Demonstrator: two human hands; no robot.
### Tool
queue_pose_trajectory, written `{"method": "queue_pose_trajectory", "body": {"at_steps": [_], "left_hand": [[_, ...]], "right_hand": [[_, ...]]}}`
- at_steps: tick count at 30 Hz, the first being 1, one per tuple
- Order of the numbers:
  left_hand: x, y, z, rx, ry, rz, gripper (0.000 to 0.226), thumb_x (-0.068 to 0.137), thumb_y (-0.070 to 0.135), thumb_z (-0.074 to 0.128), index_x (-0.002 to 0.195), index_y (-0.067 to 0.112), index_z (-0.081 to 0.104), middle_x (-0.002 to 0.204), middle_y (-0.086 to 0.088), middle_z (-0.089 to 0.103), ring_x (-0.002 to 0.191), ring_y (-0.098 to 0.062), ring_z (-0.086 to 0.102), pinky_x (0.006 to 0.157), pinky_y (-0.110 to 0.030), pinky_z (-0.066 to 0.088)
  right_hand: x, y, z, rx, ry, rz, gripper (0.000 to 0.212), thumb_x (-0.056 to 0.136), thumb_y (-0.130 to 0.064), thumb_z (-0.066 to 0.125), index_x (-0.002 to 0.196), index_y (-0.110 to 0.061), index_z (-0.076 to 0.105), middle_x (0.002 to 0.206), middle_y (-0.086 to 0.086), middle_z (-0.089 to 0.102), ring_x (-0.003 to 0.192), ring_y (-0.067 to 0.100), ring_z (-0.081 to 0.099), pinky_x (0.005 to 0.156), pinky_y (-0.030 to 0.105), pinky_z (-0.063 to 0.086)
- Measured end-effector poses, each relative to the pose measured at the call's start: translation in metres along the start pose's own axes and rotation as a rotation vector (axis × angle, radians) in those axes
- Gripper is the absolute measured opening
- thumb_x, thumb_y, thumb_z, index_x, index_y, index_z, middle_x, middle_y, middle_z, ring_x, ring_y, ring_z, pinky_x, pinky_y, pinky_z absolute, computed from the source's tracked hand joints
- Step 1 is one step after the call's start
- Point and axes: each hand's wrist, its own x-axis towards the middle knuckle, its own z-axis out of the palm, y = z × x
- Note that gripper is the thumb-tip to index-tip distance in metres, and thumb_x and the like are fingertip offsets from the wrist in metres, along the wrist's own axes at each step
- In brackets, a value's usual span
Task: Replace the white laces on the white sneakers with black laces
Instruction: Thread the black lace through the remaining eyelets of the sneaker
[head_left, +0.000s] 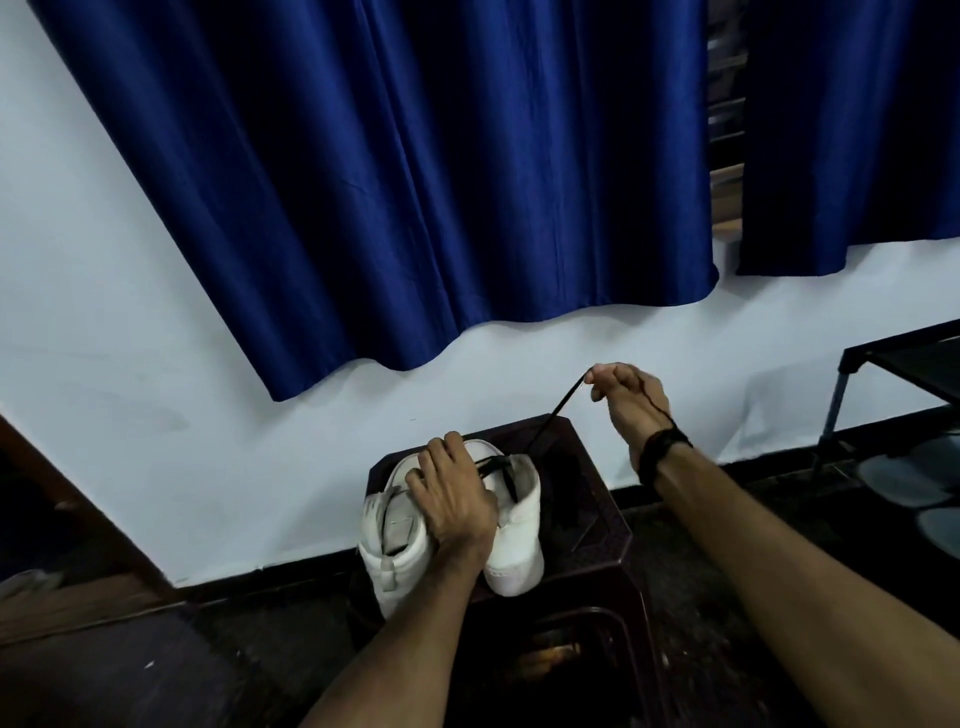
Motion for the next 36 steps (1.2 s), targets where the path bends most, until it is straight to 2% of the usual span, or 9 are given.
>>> {"method": "queue_pose_trajectory", "body": {"at_steps": [7, 10, 13, 17, 22, 24, 27, 30, 36], "left_hand": [[0.013, -0.002, -0.005, -0.09, -0.233, -0.053, 0.044, 0.074, 0.023, 0.065, 0.116, 0.013, 0.053, 0.115, -0.008, 0.064, 0.106, -0.028, 0.063, 0.086, -0.038, 0.047], [0.02, -0.008, -0.007, -0.138, -0.337, -0.057, 0.043, 0.081, 0.015, 0.06, 0.123, 0.01, 0.051, 0.125, -0.013, 0.059, 0.116, -0.032, 0.059, 0.091, -0.041, 0.049], [0.015, -0.004, -0.01, -0.145, -0.304, -0.033, 0.042, 0.082, 0.008, 0.059, 0.122, 0.007, 0.047, 0.12, -0.015, 0.062, 0.111, -0.035, 0.062, 0.086, -0.042, 0.051], [0.014, 0.0, -0.013, -0.141, -0.285, -0.037, 0.047, 0.077, 0.012, 0.065, 0.119, 0.008, 0.044, 0.117, -0.014, 0.062, 0.11, -0.033, 0.061, 0.085, -0.041, 0.052], [0.009, -0.001, -0.028, -0.47, 0.091, 0.207, 0.035, 0.06, 0.011, 0.063, 0.093, 0.021, 0.057, 0.096, 0.007, 0.055, 0.093, -0.017, 0.05, 0.08, -0.031, 0.044], [0.001, 0.013, -0.05, -0.878, -0.056, 0.216, 0.017, 0.076, 0.011, 0.06, 0.087, 0.024, 0.062, 0.087, 0.015, 0.061, 0.087, -0.008, 0.056, 0.078, -0.031, 0.047], [-0.011, 0.032, -0.087, -1.426, -0.652, 0.098, 0.033, 0.104, 0.024, 0.042, 0.084, 0.017, 0.066, 0.07, 0.008, 0.069, 0.069, -0.004, 0.065, 0.07, -0.022, 0.05], [-0.009, 0.019, -0.103, -1.425, -0.891, 0.02, 0.042, 0.102, 0.039, 0.045, 0.079, 0.008, 0.061, 0.05, 0.004, 0.049, 0.043, -0.008, 0.047, 0.048, -0.018, 0.04], [0.019, -0.041, -0.115, -1.118, -0.831, 0.104, 0.033, 0.098, 0.032, 0.057, 0.074, 0.011, 0.063, 0.054, 0.005, 0.034, 0.048, -0.006, 0.029, 0.047, -0.017, 0.026]], "right_hand": [[-0.023, 0.006, 0.003, -0.184, -0.481, 0.134, 0.027, 0.099, -0.022, 0.047, 0.083, -0.013, 0.066, 0.064, 0.005, 0.06, 0.053, 0.017, 0.054, 0.054, 0.022, 0.044], [-0.021, -0.007, 0.003, -0.014, -0.43, 0.122, 0.024, 0.098, -0.02, 0.046, 0.083, -0.015, 0.064, 0.059, -0.003, 0.053, 0.05, 0.013, 0.043, 0.051, 0.02, 0.037], [-0.019, -0.028, 0.002, 0.196, -0.285, 0.085, 0.025, 0.1, -0.024, 0.044, 0.083, -0.019, 0.061, 0.061, -0.008, 0.049, 0.047, 0.007, 0.031, 0.044, 0.016, 0.027], [-0.03, -0.031, 0.009, 0.298, -0.326, 0.103, 0.022, 0.102, -0.021, 0.042, 0.098, -0.017, 0.063, 0.067, -0.003, 0.053, 0.043, 0.007, 0.033, 0.04, 0.016, 0.024], [-0.034, -0.04, 0.018, 0.267, -0.453, 0.129, 0.022, 0.103, -0.019, 0.04, 0.108, -0.015, 0.061, 0.07, -0.001, 0.058, 0.049, 0.01, 0.039, 0.047, 0.021, 0.028], [-0.036, -0.044, 0.027, 0.323, -0.452, 0.157, 0.021, 0.103, -0.016, 0.038, 0.108, -0.016, 0.058, 0.071, 0.0, 0.058, 0.05, 0.009, 0.041, 0.047, 0.021, 0.03], [-0.036, -0.044, 0.04, 0.403, -0.404, 0.205, 0.021, 0.103, -0.014, 0.035, 0.109, -0.016, 0.055, 0.07, 0.001, 0.058, 0.048, 0.01, 0.041, 0.047, 0.021, 0.032], [-0.036, -0.042, 0.036, 0.349, -0.317, 0.194, 0.022, 0.103, -0.013, 0.034, 0.112, -0.016, 0.053, 0.072, 0.001, 0.058, 0.05, 0.011, 0.034, 0.049, 0.023, 0.028], [-0.046, -0.027, 0.012, 0.083, -0.341, 0.23, 0.023, 0.101, -0.013, 0.039, 0.114, -0.009, 0.058, 0.076, 0.004, 0.06, 0.05, 0.012, 0.036, 0.051, 0.024, 0.03]]}}
